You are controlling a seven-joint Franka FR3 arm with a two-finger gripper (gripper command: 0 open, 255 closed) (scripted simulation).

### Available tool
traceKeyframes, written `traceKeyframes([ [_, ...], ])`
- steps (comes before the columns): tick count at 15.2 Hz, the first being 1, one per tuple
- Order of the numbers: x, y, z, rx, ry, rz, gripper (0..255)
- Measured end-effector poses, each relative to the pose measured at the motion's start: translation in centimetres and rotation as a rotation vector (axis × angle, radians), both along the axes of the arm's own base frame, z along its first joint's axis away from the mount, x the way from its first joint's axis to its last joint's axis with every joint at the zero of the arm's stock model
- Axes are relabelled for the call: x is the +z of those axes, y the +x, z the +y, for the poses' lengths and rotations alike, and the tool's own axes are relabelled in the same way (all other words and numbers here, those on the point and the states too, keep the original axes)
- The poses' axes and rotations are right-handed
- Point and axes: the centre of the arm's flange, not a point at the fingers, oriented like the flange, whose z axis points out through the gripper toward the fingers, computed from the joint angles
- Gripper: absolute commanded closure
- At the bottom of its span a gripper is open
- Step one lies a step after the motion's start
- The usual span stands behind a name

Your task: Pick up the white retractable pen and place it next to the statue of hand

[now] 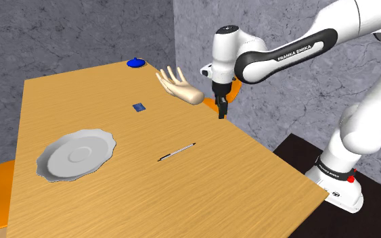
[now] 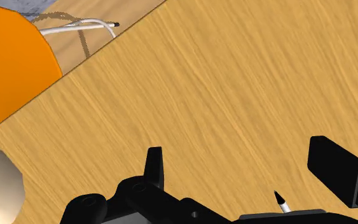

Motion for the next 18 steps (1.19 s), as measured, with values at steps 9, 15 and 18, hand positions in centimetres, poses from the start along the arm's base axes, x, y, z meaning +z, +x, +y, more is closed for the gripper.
traceKeyframes([
  [9, -4.7, 0.3, 10.8, 0.307, -0.045, -0.066, 0],
  [15, -7.7, -1.1, 17.7, 0.501, -0.072, -0.109, 0],
  [18, -9.1, -1.0, 18.2, 0.522, -0.076, -0.114, 0],
])
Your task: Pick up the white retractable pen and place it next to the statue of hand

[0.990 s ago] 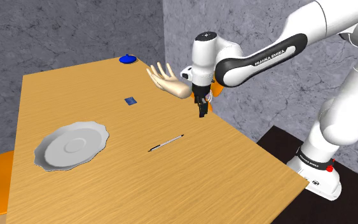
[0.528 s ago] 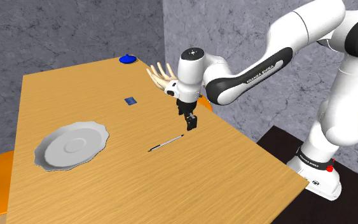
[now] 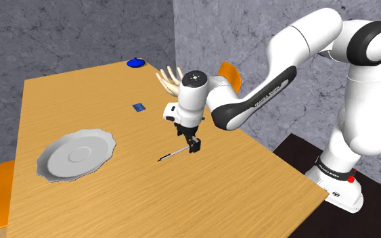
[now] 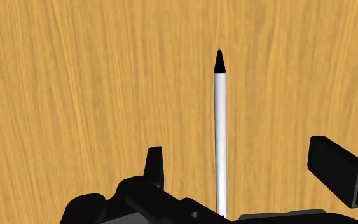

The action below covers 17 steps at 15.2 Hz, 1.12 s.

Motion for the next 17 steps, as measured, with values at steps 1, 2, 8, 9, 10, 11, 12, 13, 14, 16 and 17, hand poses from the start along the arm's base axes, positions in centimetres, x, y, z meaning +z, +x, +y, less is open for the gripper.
traceKeyframes([
  [1, -0.5, 0.1, 0.0, 0.001, 0.0, 0.0, 0],
  [2, -1.0, 0.3, -0.1, 0.002, 0.0, -0.001, 0],
  [8, -2.8, 0.7, -0.3, 0.003, 0.0, -0.001, 0],
  [9, -2.8, 0.7, -0.3, 0.003, 0.0, -0.001, 0],
  [10, -2.8, 0.8, -0.3, 0.003, 0.0, -0.001, 0],
  [11, -2.8, 0.8, -0.3, 0.003, 0.0, -0.001, 0],
  [12, -2.8, 0.8, -0.3, 0.003, 0.0, -0.001, 255],
  [13, -2.8, 0.8, -0.3, 0.003, 0.0, -0.001, 255],
  [14, -2.8, 0.7, -0.2, 0.005, 0.0, -0.001, 255],
  [16, -2.8, 0.7, -0.3, 0.003, 0.0, -0.001, 255],
  [17, -2.8, 0.7, -0.3, 0.003, 0.0, -0.001, 255],
])
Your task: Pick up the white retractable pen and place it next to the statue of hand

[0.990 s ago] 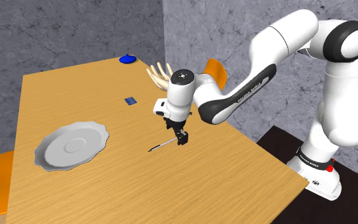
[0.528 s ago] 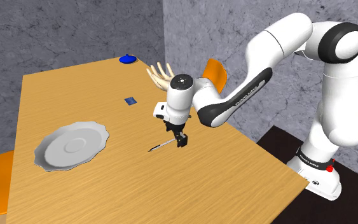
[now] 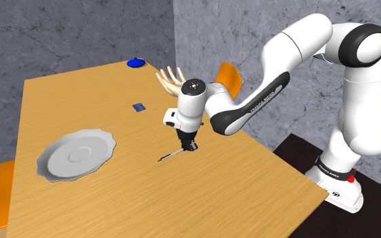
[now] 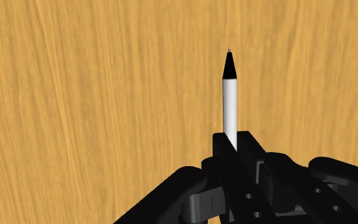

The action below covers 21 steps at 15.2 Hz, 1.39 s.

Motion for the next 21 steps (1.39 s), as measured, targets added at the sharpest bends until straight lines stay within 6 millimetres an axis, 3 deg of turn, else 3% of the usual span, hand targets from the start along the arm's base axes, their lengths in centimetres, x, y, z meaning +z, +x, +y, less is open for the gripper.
traceKeyframes([
  [7, 0.6, 0.1, 0.0, 0.0, 0.0, 0.0, 255],
  [21, 8.0, 0.0, -0.1, 0.0, 0.0, 0.0, 255],
])
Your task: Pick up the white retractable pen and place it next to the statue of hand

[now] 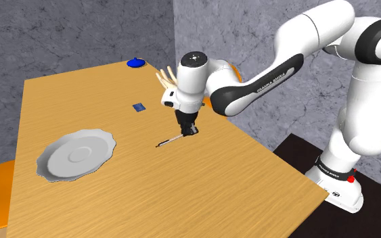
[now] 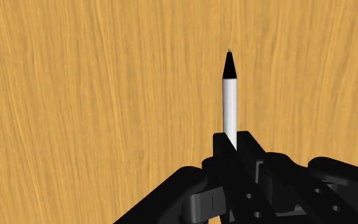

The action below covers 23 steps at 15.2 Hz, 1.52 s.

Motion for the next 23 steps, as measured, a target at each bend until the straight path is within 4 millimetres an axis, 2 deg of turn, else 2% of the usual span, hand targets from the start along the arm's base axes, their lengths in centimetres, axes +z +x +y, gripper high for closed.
traceKeyframes([
  [23, 11.9, 0.0, 0.1, 0.0, 0.0, 0.0, 255],
])
